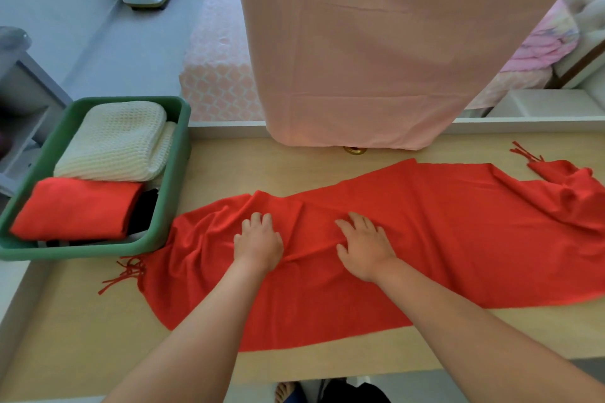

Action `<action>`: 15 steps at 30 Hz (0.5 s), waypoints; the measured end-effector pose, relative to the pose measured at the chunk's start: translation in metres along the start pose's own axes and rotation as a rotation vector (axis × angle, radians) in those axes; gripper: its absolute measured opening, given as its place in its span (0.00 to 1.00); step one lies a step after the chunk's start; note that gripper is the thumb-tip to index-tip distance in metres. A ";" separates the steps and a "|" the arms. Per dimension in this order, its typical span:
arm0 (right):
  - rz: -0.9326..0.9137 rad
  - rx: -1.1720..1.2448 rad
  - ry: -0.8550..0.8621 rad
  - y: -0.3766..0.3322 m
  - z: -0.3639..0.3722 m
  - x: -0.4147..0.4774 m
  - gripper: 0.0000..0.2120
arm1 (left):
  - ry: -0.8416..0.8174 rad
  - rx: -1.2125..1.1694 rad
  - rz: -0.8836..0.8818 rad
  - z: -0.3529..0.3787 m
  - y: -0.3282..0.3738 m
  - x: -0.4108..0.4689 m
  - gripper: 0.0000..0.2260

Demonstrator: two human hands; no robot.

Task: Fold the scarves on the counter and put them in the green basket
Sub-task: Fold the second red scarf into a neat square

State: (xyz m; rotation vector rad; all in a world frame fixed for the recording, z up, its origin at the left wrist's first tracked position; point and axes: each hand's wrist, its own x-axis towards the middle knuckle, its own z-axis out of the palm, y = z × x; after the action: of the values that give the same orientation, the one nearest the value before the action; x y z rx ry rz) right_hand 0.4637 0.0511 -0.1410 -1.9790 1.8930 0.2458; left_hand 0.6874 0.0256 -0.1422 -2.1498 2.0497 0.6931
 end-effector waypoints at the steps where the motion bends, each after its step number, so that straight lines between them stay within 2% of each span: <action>1: -0.015 0.016 -0.044 0.000 0.001 0.006 0.30 | -0.070 0.009 -0.049 0.002 -0.003 0.005 0.25; 4: 0.028 0.026 -0.139 0.010 0.004 0.025 0.32 | -0.158 0.068 -0.208 0.004 -0.020 0.022 0.30; 7: 0.045 0.013 -0.143 0.018 0.004 0.043 0.33 | -0.139 0.103 -0.317 0.000 -0.031 0.040 0.34; 9: 0.011 0.016 -0.115 0.015 0.004 0.051 0.34 | -0.040 0.178 -0.347 0.000 -0.028 0.047 0.36; 11: -0.029 0.027 -0.072 0.008 0.005 0.055 0.33 | 0.165 0.162 -0.254 0.000 -0.018 0.048 0.34; 12: -0.051 0.028 -0.057 0.005 0.006 0.055 0.33 | 0.243 0.127 -0.130 0.003 -0.013 0.049 0.32; 14: -0.102 0.038 -0.059 0.000 0.009 0.053 0.34 | 0.187 0.119 0.130 0.009 -0.004 0.048 0.30; 15: -0.131 0.053 -0.066 0.001 0.008 0.051 0.35 | 0.102 0.147 0.176 0.011 0.000 0.047 0.32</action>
State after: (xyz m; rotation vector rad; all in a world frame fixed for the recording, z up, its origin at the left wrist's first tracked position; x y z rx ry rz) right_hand 0.4678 0.0079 -0.1682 -2.0242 1.7042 0.2189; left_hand 0.6840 -0.0137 -0.1698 -1.9812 2.2848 0.4409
